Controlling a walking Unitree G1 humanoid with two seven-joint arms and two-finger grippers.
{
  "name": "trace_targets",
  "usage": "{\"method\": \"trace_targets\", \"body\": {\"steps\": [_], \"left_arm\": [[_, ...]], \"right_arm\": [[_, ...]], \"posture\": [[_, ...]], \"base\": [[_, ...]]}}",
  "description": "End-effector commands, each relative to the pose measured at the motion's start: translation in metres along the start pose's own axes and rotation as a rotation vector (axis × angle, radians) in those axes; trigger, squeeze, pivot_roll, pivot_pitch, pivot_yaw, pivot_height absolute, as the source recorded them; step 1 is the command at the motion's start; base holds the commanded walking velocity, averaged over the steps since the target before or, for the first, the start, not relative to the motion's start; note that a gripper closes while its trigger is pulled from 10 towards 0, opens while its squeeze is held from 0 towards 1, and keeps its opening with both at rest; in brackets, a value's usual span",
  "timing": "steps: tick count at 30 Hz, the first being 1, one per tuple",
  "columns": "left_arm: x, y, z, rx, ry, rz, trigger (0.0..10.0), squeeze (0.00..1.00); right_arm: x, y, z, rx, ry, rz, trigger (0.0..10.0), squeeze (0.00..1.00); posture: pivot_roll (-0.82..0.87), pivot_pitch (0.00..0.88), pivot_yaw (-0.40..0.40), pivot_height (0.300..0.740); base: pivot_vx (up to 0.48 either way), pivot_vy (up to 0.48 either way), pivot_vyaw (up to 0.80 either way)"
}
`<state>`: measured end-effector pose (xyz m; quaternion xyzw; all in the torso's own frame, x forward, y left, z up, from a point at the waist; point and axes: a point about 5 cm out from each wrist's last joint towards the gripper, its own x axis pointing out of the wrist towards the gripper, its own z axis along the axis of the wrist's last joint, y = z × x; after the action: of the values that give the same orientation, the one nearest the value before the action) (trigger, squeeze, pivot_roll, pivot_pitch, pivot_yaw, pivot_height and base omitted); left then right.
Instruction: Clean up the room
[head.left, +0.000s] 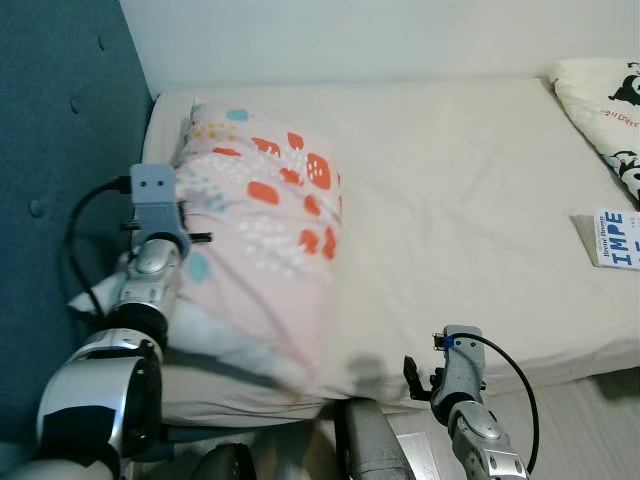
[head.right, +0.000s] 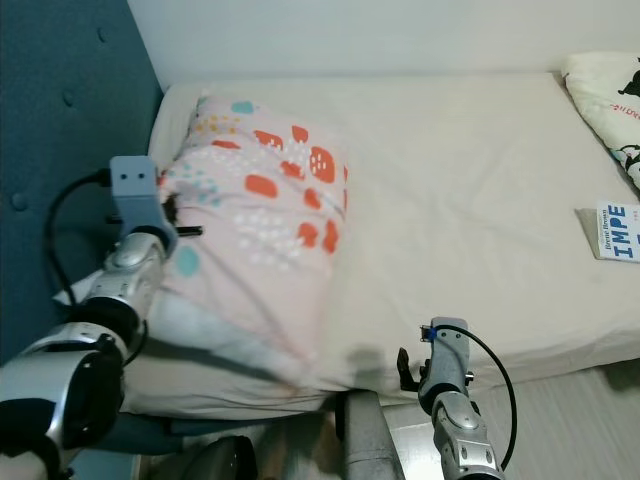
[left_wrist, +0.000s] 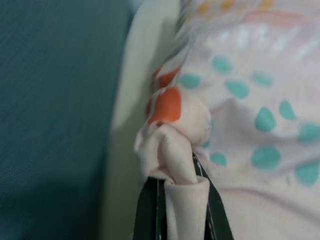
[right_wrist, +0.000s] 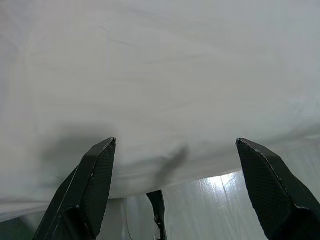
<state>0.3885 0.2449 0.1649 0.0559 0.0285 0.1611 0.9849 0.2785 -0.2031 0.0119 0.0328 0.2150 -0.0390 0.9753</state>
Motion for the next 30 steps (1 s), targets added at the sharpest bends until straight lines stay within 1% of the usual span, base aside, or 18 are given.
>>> {"method": "trace_targets", "body": {"steps": [1,7,9,10,11,13,14,16,17,18,20,21,24,25,26,28,29,30], "left_arm": [[0.0,0.017,-0.001,0.051,-0.003,0.068,0.0,0.0],[-0.005,0.038,-0.013,0.137,0.022,0.152,0.0,0.0],[-0.014,0.044,-0.026,0.31,0.037,0.103,0.0,0.0],[-0.017,0.046,-0.03,0.364,0.038,0.087,0.0,0.0],[-0.017,0.046,-0.03,0.364,0.038,0.087,0.0,0.0],[-0.027,0.053,-0.034,0.49,0.041,0.048,0.0,0.0],[-0.027,0.053,-0.034,0.49,0.041,0.048,0.0,0.0],[-0.039,0.062,-0.028,0.679,0.028,-0.031,0.0,0.0],[-0.039,0.062,-0.028,0.679,0.028,-0.031,0.0,0.0],[-0.049,0.068,-0.023,0.823,0.069,-0.123,0.0,0.0],[-0.053,0.071,-0.022,0.838,0.081,-0.14,0.0,0.0],[-0.057,0.075,-0.02,0.857,0.113,-0.173,0.0,0.0],[-0.06,0.076,-0.023,0.86,0.153,-0.208,0.0,0.0],[-0.073,0.073,-0.033,0.86,0.271,-0.322,0.0,0.0],[-0.073,0.073,-0.033,0.86,0.271,-0.322,0.0,0.0],[-0.091,0.066,-0.044,0.856,0.384,-0.451,0.0,0.0],[-0.091,0.066,-0.044,0.856,0.384,-0.451,0.0,0.0],[-0.108,0.059,-0.055,0.831,0.477,-0.559,0.0,0.0]], "right_arm": [[-0.001,-0.001,-0.008,0.014,0.024,-0.008,10.0,0.0],[0.001,0.002,-0.006,0.012,0.022,0.004,10.0,0.0],[0.003,0.004,-0.005,0.012,0.02,0.013,10.0,0.0],[0.003,0.005,-0.004,0.012,0.019,0.015,10.0,0.0],[0.003,0.005,-0.004,0.012,0.019,0.015,10.0,0.0],[0.004,0.006,-0.004,0.014,0.019,0.018,10.0,0.0],[0.004,0.006,-0.004,0.014,0.019,0.018,10.0,0.0],[0.005,0.006,-0.005,0.013,0.023,0.023,10.0,0.0],[0.005,0.006,-0.005,0.013,0.023,0.023,10.0,0.0],[0.005,0.008,-0.005,0.012,0.026,0.03,10.0,0.0],[0.005,0.008,-0.005,0.012,0.027,0.033,10.0,0.0],[0.006,0.01,-0.004,0.011,0.027,0.036,10.0,0.0],[0.007,0.01,-0.004,0.012,0.026,0.038,10.0,0.0],[0.009,0.012,-0.002,0.013,0.023,0.042,10.0,0.0],[0.009,0.012,-0.002,0.013,0.023,0.042,10.0,0.0],[0.01,0.013,0.0,0.015,0.019,0.045,10.0,0.0],[0.01,0.013,0.0,0.015,0.019,0.045,10.0,0.0],[0.01,0.014,0.0,0.016,0.017,0.047,10.0,0.0]], "posture": [[-0.22,0.226,0.012,0.637],[-0.2,0.223,0.015,0.637],[-0.19,0.22,0.023,0.637],[-0.19,0.22,0.023,0.637],[-0.19,0.22,0.023,0.637],[-0.17,0.218,0.024,0.637],[-0.17,0.218,0.024,0.637],[-0.16,0.216,0.021,0.637],[-0.16,0.216,0.021,0.637],[-0.15,0.216,0.022,0.637],[-0.14,0.215,0.022,0.637],[-0.14,0.211,0.022,0.637],[-0.14,0.209,0.023,0.637],[-0.14,0.203,0.024,0.637],[-0.14,0.203,0.024,0.637],[-0.14,0.201,0.025,0.637],[-0.14,0.201,0.025,0.637],[-0.14,0.2,0.026,0.637]], "base": [[0.0,0.0,0.0],[0.0,0.0,0.0],[0.0,0.0,0.0],[0.0,0.0,0.0],[0.0,0.0,0.0],[0.0,0.0,0.0],[0.0,0.0,0.0],[0.0,0.0,0.0],[0.0,0.0,0.0],[0.0,0.0,0.0],[0.0,0.0,0.0],[0.0,0.0,0.0],[0.0,0.0,0.0],[0.0,0.0,0.0],[0.0,0.0,0.0],[0.0,0.0,0.0],[0.0,0.0,0.0],[0.0,0.0,0.0]]}}
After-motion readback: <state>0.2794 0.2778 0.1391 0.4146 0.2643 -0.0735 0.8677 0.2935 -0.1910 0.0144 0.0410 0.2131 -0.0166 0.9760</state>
